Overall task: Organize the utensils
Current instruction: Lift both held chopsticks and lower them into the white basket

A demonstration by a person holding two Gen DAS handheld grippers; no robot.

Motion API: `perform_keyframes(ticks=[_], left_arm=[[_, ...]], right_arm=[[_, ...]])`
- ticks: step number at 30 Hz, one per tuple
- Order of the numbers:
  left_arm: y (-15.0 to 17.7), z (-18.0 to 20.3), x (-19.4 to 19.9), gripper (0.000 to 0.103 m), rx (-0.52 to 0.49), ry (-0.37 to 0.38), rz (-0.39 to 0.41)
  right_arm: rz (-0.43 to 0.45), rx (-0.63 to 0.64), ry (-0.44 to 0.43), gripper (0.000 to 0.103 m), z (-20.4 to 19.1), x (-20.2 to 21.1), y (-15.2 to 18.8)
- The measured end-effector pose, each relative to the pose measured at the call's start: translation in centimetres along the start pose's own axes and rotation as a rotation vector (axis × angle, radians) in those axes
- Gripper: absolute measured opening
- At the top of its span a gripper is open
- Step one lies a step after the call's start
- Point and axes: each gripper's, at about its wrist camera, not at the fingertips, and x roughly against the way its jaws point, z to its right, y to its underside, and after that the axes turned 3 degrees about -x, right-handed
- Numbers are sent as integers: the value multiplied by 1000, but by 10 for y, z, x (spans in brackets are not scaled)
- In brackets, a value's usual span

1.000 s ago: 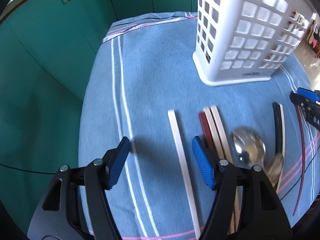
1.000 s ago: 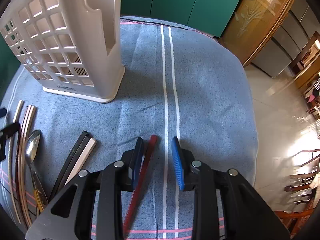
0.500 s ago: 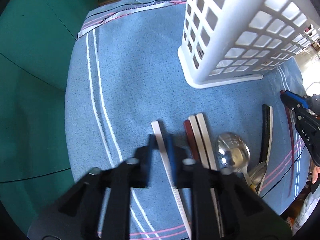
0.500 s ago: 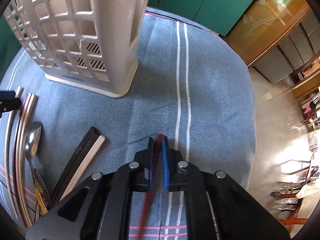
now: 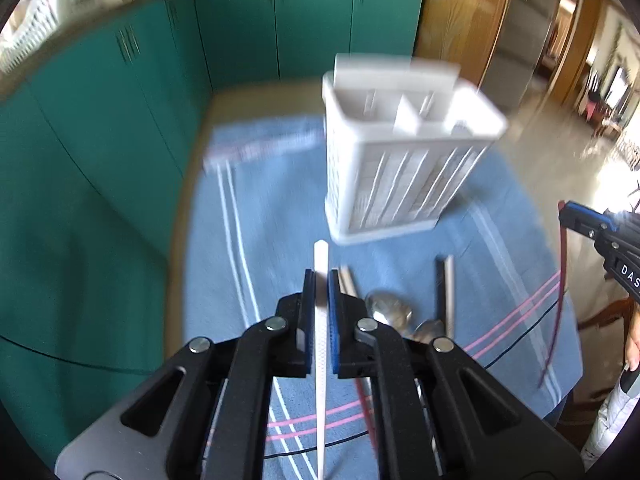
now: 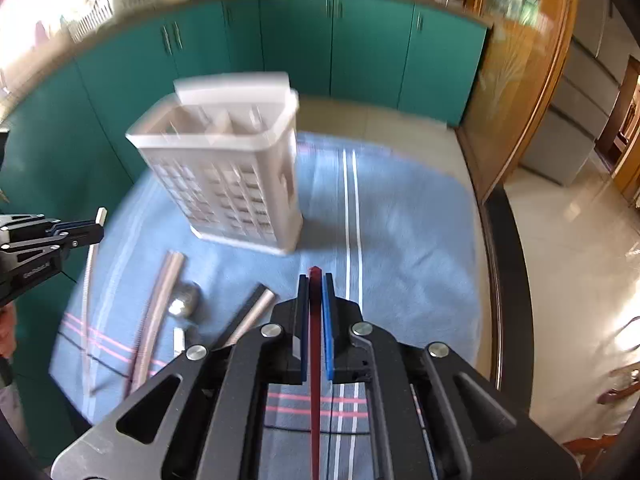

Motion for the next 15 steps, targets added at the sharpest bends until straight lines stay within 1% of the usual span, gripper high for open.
perform_keyframes(ticks=[3, 4, 6, 8, 10, 12, 13, 15], left_arm=[[2, 4, 50, 6, 11, -19, 168], [8, 8, 66, 6, 18, -16, 211], [9, 13, 89, 6, 29, -17, 290], [-1, 14, 107, 6, 40, -25, 362], [-10, 13, 122, 6, 56, -25, 416], [-23, 10, 136, 6, 87, 2, 467], [-35, 6, 141, 6, 106, 11, 488], [-50, 5, 152, 6, 135, 8, 533]], right_arm=[[80, -13, -34, 7, -1, 37, -1], [101, -16, -42, 7, -3, 46, 0], [154, -26, -70, 7, -4, 68, 0], [199, -31, -92, 7, -5, 82, -6], [239, -34, -116, 7, -7, 98, -15], [301, -54, -146, 7, -5, 116, -31], [331, -62, -159, 7, -6, 124, -40], [389, -82, -180, 7, -6, 138, -58]])
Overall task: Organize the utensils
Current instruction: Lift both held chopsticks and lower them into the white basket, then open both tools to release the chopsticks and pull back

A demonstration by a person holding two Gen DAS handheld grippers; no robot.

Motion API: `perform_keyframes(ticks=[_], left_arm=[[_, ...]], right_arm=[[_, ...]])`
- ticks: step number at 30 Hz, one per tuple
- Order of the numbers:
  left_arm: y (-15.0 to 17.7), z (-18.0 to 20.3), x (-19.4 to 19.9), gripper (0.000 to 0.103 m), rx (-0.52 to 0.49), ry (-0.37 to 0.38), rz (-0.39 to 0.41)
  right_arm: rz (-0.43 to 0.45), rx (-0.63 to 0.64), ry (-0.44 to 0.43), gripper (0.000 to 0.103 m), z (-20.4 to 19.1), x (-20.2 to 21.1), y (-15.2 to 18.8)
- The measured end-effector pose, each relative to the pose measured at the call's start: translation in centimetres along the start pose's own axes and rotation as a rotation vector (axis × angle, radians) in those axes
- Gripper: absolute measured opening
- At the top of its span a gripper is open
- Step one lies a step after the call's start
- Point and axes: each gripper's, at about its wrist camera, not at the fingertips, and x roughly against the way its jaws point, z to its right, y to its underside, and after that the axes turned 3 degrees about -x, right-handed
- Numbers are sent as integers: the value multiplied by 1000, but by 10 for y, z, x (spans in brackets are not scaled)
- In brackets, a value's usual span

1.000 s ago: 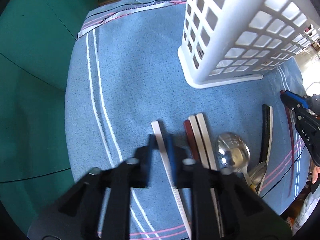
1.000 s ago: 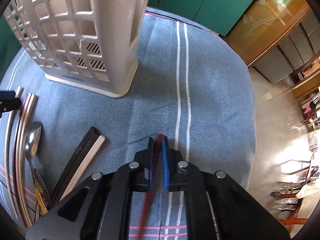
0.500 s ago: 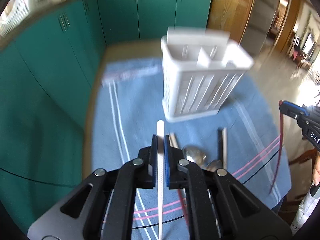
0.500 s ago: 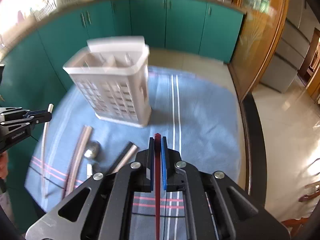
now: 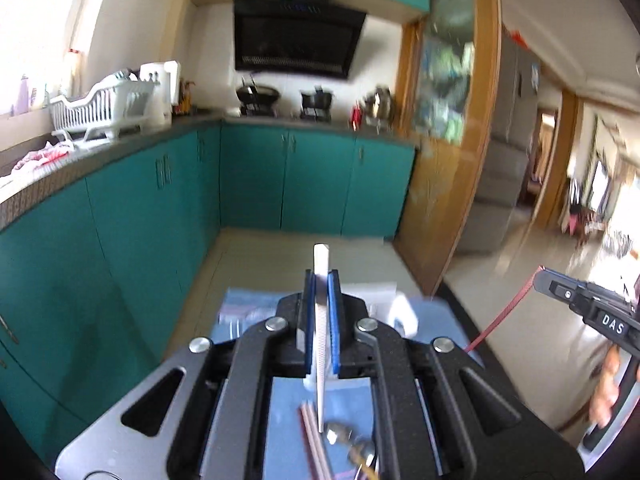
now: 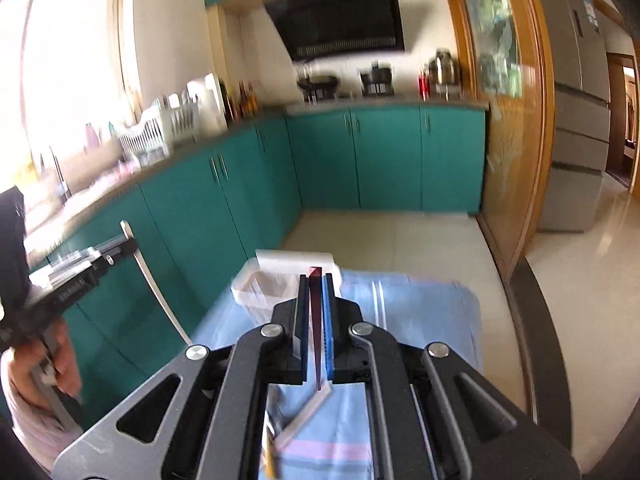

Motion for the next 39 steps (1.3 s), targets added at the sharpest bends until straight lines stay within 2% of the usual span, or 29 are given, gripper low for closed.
perform_keyframes(ticks=[3, 5, 9, 12, 15, 20, 26, 30, 39], left_arm=[[-30, 2, -10, 6, 22, -19, 68], [-49, 3, -25, 6, 43, -34, 77], [-66, 1, -52, 6, 116, -36, 112], [-67, 5, -75, 6, 124, -90, 118], [-57, 7, -95, 6, 120, -113, 101], [-32, 12, -125, 6, 91, -112, 53], [-6, 2, -144, 6, 106, -110, 2], [10, -3, -147, 6, 109, -103, -21], [35, -15, -149, 8, 160, -99, -80]], right_arm=[[95, -10, -27, 7, -8, 1, -37], [151, 6, -9, 7, -15, -1, -57], [203, 5, 34, 7, -20, -25, -79], [188, 1, 58, 7, -19, -52, -86], [145, -4, 95, 7, -17, -82, -85], [121, -31, 122, 7, -6, -129, -62], [70, -137, 112, 7, 21, -162, -30], [33, -176, 104, 7, 34, -166, -9], [39, -203, 138, 7, 48, -136, 12]])
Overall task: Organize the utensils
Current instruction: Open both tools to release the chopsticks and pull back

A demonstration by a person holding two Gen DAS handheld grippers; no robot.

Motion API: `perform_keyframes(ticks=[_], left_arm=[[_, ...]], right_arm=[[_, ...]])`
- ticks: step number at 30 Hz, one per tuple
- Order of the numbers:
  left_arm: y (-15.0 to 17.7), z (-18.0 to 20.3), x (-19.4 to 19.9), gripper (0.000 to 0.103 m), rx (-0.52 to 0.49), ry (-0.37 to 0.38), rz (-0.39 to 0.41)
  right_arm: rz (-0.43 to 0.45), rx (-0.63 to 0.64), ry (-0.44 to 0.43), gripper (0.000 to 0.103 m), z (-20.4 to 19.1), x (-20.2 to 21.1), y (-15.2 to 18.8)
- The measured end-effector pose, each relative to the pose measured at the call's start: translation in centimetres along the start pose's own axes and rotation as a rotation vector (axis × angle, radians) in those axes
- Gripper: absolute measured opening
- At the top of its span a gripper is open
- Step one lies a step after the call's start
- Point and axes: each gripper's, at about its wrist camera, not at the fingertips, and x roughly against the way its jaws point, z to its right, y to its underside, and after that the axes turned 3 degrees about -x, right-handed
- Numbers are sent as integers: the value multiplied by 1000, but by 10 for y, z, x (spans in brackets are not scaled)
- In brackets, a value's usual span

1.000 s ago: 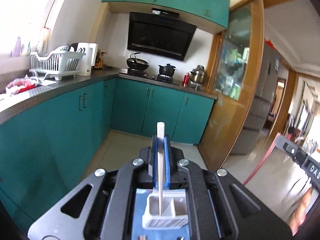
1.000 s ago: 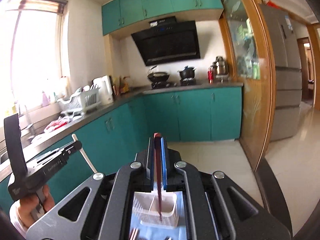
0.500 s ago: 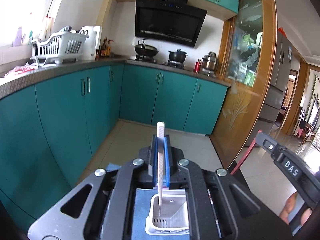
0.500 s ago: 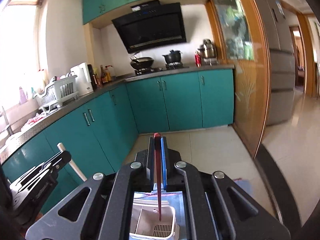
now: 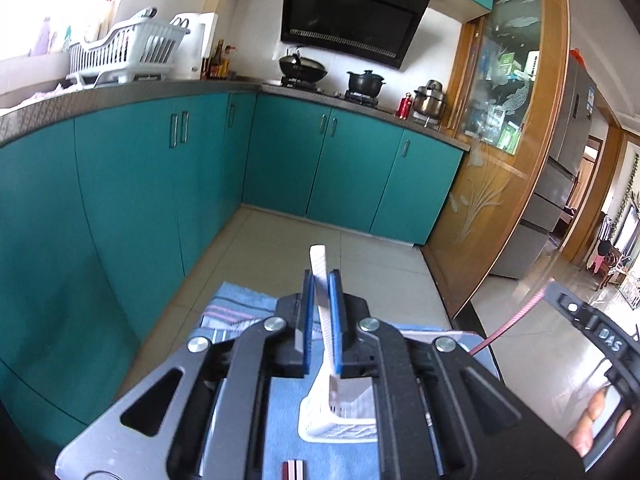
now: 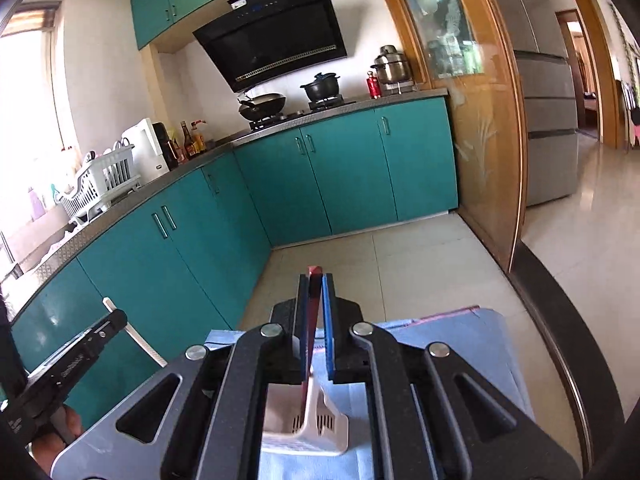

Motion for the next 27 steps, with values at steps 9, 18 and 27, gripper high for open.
perform_keyframes(ticks=[9, 18, 27], left_arm=[[10, -18, 48, 37, 17, -3, 83], [85, -61, 112, 59, -46, -189, 3], [183, -72, 61, 57, 1, -119, -348]], right_arm=[[-18, -46, -20, 41, 33, 46, 26], [-264, 22, 36, 43, 58, 51, 122], [-510, 68, 7, 38, 23, -19, 199]])
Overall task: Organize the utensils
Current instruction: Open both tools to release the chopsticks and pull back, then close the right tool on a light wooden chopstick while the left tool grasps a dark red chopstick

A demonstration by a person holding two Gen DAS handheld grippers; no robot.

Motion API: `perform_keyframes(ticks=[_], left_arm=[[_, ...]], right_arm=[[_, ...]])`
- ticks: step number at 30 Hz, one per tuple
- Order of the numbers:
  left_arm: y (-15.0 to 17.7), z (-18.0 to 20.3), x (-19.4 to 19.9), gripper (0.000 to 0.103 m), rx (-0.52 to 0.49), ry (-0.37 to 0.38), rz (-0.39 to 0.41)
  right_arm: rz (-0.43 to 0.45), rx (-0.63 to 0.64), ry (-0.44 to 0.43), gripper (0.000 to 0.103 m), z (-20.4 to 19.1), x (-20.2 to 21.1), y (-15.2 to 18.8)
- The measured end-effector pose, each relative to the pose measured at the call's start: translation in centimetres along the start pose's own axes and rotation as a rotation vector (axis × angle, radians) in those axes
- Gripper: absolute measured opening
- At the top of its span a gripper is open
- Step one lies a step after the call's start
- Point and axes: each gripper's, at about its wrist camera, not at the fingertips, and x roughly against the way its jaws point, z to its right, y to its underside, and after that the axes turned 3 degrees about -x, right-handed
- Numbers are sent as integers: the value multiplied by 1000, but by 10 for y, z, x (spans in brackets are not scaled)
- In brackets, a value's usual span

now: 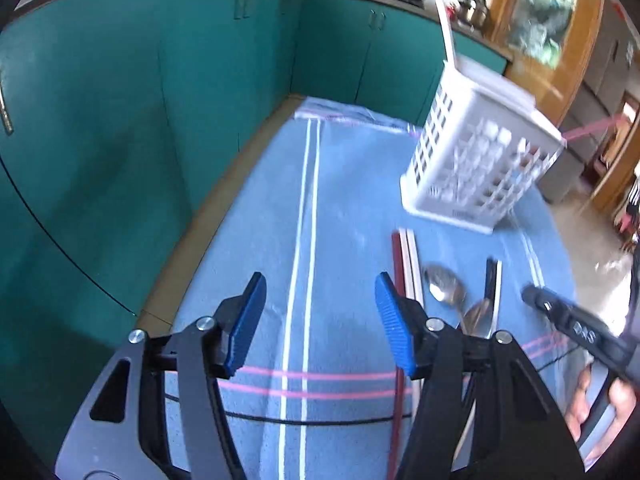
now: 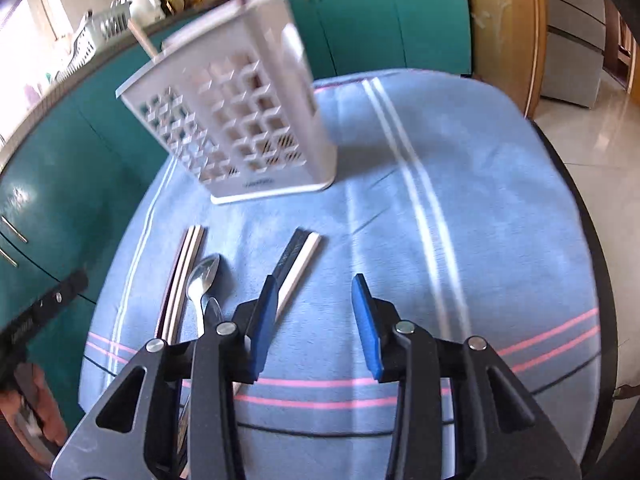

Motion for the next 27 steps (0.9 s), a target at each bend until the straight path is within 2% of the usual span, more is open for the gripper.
perform_keyframes(ticks=[2, 7, 11, 18, 19, 20, 21, 24, 27], left_arm=[[5, 3, -1, 57, -17, 7, -9], [3, 10, -2, 63, -43, 9, -12], [9, 15, -6, 64, -61, 18, -21], [13, 19, -15, 65, -80, 26, -55], [13, 22, -17, 64, -90, 32, -60], [14, 24, -19, 62, -97, 37, -69], [14, 26, -22, 58, -98, 39, -76], [14, 30, -28, 52, -101, 69, -105], [15, 36, -34, 51, -116, 87, -125]], right_arm=[[-38, 7, 24, 38, -5, -16, 3], [-29, 96, 135, 37, -29, -23, 5], [-38, 138, 225, 37, -34, -22, 8], [-52, 113, 202, 37, -18, -13, 13], [-58, 125, 187, 32, -18, -13, 14], [-66, 132, 167, 21, -20, -14, 13], [-69, 136, 166, 18, -21, -15, 13], [-59, 142, 162, 15, -27, -23, 9], [-45, 157, 167, 15, -28, -22, 12]])
